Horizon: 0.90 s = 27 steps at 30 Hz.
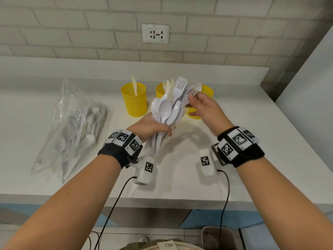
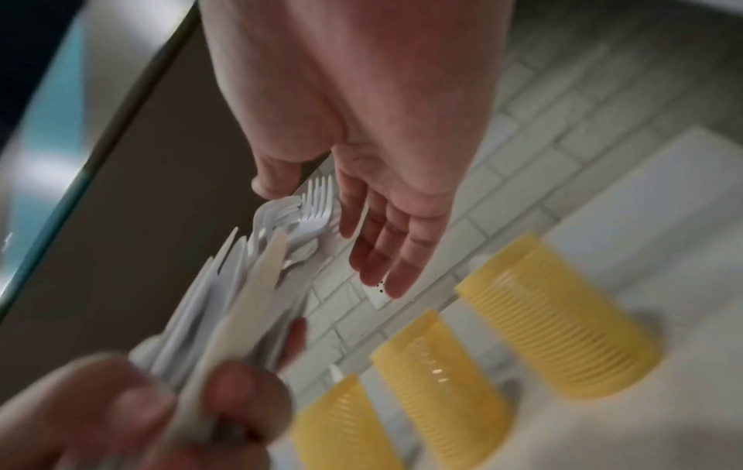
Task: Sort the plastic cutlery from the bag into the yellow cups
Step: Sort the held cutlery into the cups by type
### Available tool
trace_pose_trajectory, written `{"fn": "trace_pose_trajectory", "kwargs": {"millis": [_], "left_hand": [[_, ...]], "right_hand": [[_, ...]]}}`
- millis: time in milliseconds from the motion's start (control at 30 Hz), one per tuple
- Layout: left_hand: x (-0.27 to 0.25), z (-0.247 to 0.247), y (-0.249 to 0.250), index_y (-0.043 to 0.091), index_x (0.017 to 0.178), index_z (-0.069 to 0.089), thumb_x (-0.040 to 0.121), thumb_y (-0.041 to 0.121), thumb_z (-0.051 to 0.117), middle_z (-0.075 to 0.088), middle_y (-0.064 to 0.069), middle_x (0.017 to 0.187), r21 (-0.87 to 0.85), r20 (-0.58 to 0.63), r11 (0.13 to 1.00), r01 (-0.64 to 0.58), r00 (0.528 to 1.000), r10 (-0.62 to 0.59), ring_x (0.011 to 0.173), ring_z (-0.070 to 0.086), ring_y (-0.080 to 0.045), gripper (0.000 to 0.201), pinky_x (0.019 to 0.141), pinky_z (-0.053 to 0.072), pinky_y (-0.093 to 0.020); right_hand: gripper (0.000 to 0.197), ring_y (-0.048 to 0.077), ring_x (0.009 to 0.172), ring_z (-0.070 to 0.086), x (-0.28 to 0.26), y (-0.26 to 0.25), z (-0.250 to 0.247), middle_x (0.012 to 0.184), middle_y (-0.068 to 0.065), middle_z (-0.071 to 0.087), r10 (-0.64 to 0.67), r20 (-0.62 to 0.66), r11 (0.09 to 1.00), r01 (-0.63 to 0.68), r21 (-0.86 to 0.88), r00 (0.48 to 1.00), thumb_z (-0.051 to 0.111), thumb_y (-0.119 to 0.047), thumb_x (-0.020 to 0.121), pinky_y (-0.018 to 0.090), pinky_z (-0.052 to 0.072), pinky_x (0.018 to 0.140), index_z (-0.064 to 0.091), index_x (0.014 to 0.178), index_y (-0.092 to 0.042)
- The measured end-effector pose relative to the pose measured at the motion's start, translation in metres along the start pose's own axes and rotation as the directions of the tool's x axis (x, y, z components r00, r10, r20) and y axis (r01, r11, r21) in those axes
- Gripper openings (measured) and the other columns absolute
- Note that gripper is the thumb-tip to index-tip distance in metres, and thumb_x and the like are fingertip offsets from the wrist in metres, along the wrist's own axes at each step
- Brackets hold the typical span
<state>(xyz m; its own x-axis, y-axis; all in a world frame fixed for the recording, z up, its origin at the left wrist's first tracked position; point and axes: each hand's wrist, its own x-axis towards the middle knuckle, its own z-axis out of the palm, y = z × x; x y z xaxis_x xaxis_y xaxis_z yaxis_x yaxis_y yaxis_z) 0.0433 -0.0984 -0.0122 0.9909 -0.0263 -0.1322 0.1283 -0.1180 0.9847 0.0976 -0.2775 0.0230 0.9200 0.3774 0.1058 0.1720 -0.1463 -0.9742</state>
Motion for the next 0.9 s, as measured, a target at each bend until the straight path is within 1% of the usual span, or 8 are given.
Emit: {"fn": "trace_pose_trajectory", "kwargs": {"millis": [67,167,300,367,533,667,767,900], "left_hand": [[0.0,-0.009,0.002,0.002,0.083,0.066,0.062,-0.011,0.069,0.069,-0.005,0.068,-0.083,0.04,0.996,-0.019,0.999,0.022,0.064,0.064,-0.017,0.025,0.061,0.053,-0.028],[0.001,-0.023,0.004,-0.003,0.087,0.062,0.058,-0.009,0.065,0.065,-0.005,0.065,-0.141,0.067,0.989,-0.043,0.996,0.053,0.061,0.062,-0.017,0.03,0.058,0.052,-0.027],[0.003,-0.041,0.002,-0.002,0.086,0.061,0.059,-0.008,0.064,0.065,-0.003,0.063,-0.165,0.092,0.984,-0.061,0.993,0.077,0.06,0.063,-0.016,0.028,0.059,0.053,-0.027],[0.003,-0.049,-0.001,0.001,0.082,0.062,0.059,-0.006,0.065,0.067,-0.002,0.062,-0.175,0.089,0.983,-0.064,0.993,0.081,0.058,0.063,-0.015,0.024,0.059,0.054,-0.026],[0.009,-0.06,-0.014,0.003,0.081,0.065,0.053,-0.001,0.071,0.067,-0.002,0.067,-0.198,0.089,0.978,-0.061,0.993,0.08,0.063,0.063,-0.015,0.029,0.061,0.054,-0.027],[0.012,-0.063,-0.018,0.005,0.075,0.065,0.051,-0.001,0.073,0.066,-0.002,0.064,-0.189,0.098,0.98,-0.063,0.992,0.083,0.062,0.062,-0.015,0.026,0.065,0.053,-0.03],[0.015,-0.068,-0.021,0.005,0.077,0.066,0.048,0.008,0.075,0.066,-0.003,0.066,-0.194,0.103,0.979,-0.065,0.991,0.087,0.064,0.063,-0.017,0.031,0.068,0.053,-0.031],[0.018,-0.076,-0.024,0.004,0.083,0.066,0.052,0.004,0.076,0.069,-0.002,0.07,-0.178,0.115,0.982,-0.054,0.991,0.076,0.067,0.065,-0.016,0.033,0.072,0.053,-0.032]], "right_hand": [[0.019,0.013,0.093,0.06,0.012,-0.008,0.018,0.103,0.002,0.063,-0.007,0.008,0.998,0.006,0.062,1.0,0.048,-0.028,0.097,0.022,0.049,0.074,0.057,0.108,-0.016],[0.014,0.008,0.087,0.062,0.025,-0.015,0.037,0.098,-0.003,0.064,-0.031,0.0,0.991,0.031,0.127,1.0,0.047,-0.026,0.098,0.015,0.05,0.066,0.057,0.106,-0.022],[0.017,0.016,0.082,0.062,0.036,-0.021,0.054,0.096,0.006,0.065,-0.043,0.007,0.983,0.041,0.179,0.999,0.046,-0.022,0.098,0.023,0.053,0.067,0.058,0.108,-0.016],[0.016,0.013,0.079,0.062,0.041,-0.022,0.062,0.092,0.003,0.065,-0.038,-0.008,0.974,0.038,0.222,0.999,0.045,-0.019,0.099,0.022,0.053,0.067,0.058,0.107,-0.016],[0.021,0.015,0.093,0.063,0.053,-0.022,0.074,0.104,0.002,0.066,-0.045,-0.057,0.942,0.061,0.33,0.997,0.04,-0.017,0.1,0.03,0.052,0.084,0.058,0.11,-0.017],[0.018,0.014,0.089,0.064,0.058,-0.025,0.078,0.098,0.004,0.067,-0.069,-0.011,0.938,0.069,0.339,0.998,0.047,-0.02,0.098,0.023,0.053,0.079,0.062,0.105,-0.013],[0.023,0.013,0.085,0.063,0.063,-0.026,0.081,0.096,0.005,0.066,-0.061,-0.014,0.944,0.063,0.325,0.998,0.049,-0.02,0.097,0.021,0.053,0.077,0.059,0.111,-0.005],[0.017,0.011,0.088,0.063,0.068,-0.026,0.084,0.098,0.002,0.066,-0.07,0.033,0.94,0.054,0.336,0.997,0.051,-0.021,0.094,0.021,0.051,0.081,0.061,0.105,-0.012]]}}
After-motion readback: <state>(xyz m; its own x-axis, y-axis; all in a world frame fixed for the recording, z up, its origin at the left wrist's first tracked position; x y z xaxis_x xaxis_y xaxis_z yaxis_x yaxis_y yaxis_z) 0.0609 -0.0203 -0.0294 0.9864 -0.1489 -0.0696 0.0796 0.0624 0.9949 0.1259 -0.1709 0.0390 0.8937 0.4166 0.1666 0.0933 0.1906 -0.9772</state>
